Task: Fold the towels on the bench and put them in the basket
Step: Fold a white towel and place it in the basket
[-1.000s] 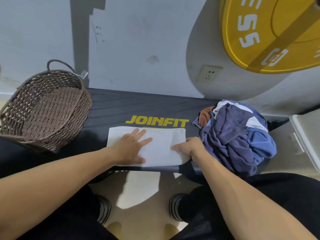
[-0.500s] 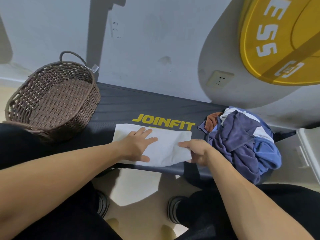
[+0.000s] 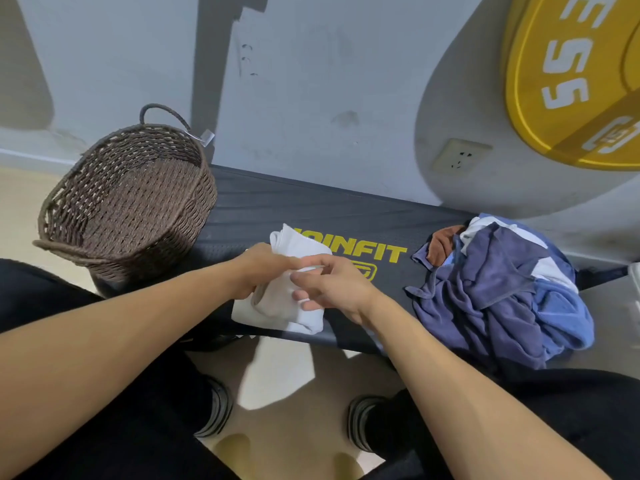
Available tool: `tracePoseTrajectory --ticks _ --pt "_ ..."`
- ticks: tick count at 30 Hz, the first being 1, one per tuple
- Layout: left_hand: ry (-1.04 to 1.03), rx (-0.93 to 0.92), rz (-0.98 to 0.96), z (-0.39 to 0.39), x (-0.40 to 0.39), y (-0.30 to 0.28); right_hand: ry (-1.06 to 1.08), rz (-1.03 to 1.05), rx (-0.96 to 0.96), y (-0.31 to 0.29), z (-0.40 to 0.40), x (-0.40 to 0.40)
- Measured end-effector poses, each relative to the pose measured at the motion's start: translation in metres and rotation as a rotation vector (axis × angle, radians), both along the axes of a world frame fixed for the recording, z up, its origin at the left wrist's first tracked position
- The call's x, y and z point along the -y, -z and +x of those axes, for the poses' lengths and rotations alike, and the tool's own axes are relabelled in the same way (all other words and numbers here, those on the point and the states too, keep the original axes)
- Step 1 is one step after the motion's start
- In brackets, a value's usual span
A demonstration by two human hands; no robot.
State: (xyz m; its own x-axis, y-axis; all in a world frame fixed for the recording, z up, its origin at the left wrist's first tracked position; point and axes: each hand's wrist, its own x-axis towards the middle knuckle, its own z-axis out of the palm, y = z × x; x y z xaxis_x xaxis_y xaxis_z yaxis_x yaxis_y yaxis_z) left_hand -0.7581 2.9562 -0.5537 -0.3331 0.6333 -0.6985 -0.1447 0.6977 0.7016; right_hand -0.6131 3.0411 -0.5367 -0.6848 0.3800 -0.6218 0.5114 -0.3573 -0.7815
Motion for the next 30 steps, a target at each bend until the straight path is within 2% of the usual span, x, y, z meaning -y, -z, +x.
tracePoseTrajectory --ticks 4,9,15,19,25,30 --pt "-0.012 -0.170 -0.119 -0.011 0.015 0.021 -0.094 0.584 0.190 0.020 0.004 0.000" --pt "-0.009 -0.197 -0.195 -0.018 0.016 0.025 -0.242 0.865 0.186 0.037 0.010 0.009" --pt "0.049 -0.223 -0.296 -0.027 0.015 0.014 -0.344 0.960 0.045 0.042 0.011 0.012" --pt "0.089 -0.258 -0.344 -0.032 0.016 0.015 -0.439 1.032 0.067 0.041 0.006 0.013" --pt "0.288 -0.589 -0.402 -0.033 0.023 0.013 -0.611 1.065 0.088 0.049 0.005 0.021" --pt "0.184 -0.518 -0.336 -0.030 0.027 0.020 -0.586 1.119 0.087 0.053 0.002 0.023"
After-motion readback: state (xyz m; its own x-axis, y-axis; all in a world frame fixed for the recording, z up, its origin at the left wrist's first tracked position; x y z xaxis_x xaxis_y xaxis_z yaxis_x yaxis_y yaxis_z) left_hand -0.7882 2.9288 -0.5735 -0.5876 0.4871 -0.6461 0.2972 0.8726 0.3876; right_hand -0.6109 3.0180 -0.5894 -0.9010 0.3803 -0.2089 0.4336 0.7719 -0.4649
